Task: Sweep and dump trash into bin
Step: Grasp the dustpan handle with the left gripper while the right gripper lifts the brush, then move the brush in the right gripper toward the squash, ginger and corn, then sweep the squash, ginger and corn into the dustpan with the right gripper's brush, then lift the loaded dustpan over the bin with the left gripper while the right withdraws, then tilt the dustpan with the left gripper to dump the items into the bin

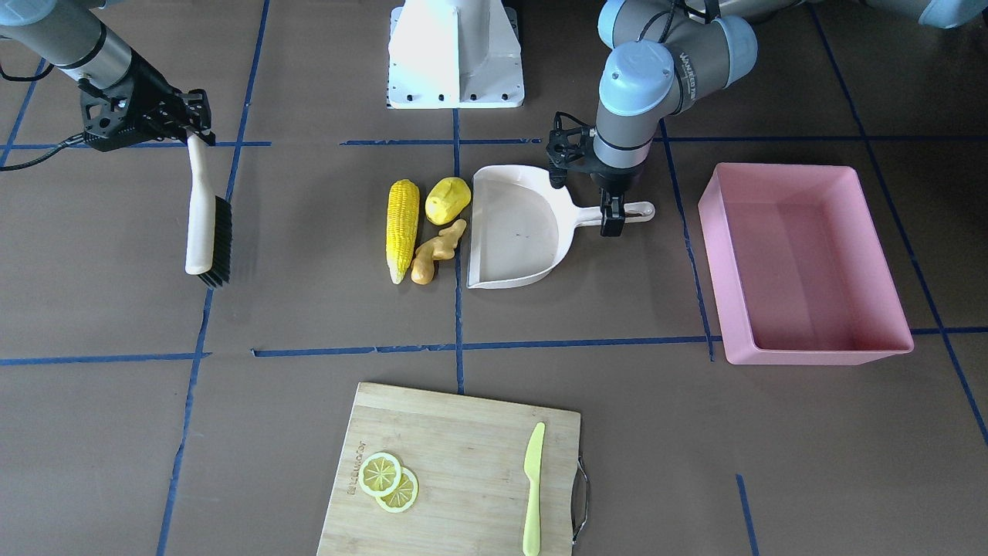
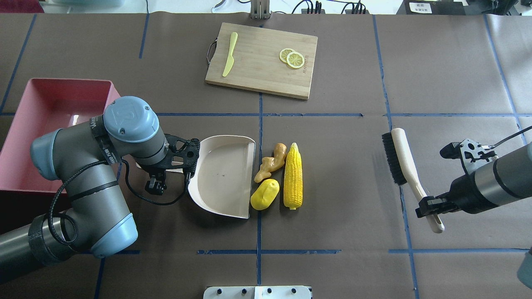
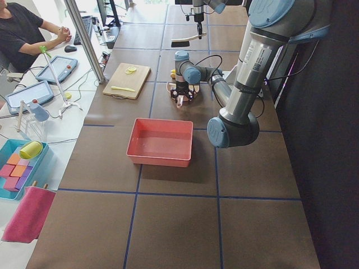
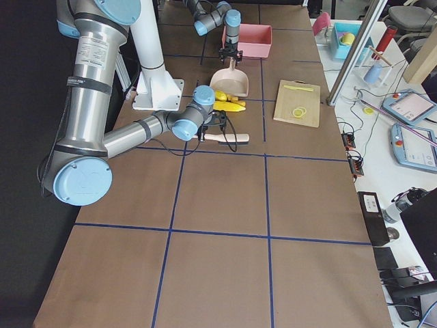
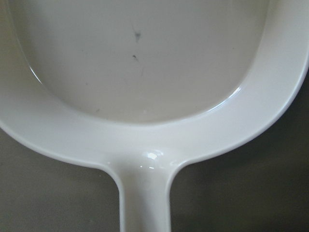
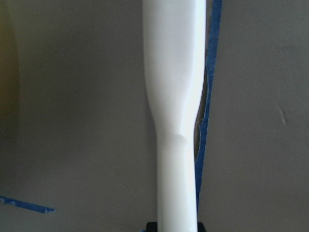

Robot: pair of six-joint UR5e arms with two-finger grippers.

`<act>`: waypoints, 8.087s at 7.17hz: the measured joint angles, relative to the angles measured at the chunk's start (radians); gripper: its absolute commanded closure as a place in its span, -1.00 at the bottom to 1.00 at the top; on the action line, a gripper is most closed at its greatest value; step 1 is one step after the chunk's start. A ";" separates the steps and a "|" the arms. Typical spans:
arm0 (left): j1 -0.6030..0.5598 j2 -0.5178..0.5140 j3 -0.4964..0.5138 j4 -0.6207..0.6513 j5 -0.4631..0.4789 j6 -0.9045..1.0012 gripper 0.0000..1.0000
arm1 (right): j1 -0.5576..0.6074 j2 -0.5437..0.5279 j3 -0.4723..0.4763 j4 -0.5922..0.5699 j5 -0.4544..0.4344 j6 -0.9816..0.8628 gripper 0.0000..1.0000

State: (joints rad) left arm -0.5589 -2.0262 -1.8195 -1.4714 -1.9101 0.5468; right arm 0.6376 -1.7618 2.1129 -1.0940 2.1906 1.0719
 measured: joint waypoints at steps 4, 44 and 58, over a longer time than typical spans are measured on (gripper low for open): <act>0.005 -0.001 0.002 -0.001 0.038 0.002 0.23 | -0.088 0.180 0.014 -0.186 -0.067 0.050 1.00; -0.019 -0.082 0.032 -0.101 0.006 -0.182 0.36 | -0.115 0.596 0.138 -0.743 -0.149 0.244 1.00; -0.771 0.543 -0.131 -0.272 -0.369 0.237 0.36 | 0.076 0.361 0.207 -0.770 -0.161 0.120 1.00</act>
State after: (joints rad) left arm -1.3296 -1.4830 -1.9507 -1.7437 -2.2787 0.7841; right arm 0.7136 -1.4011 2.3195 -1.8638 2.0291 1.1917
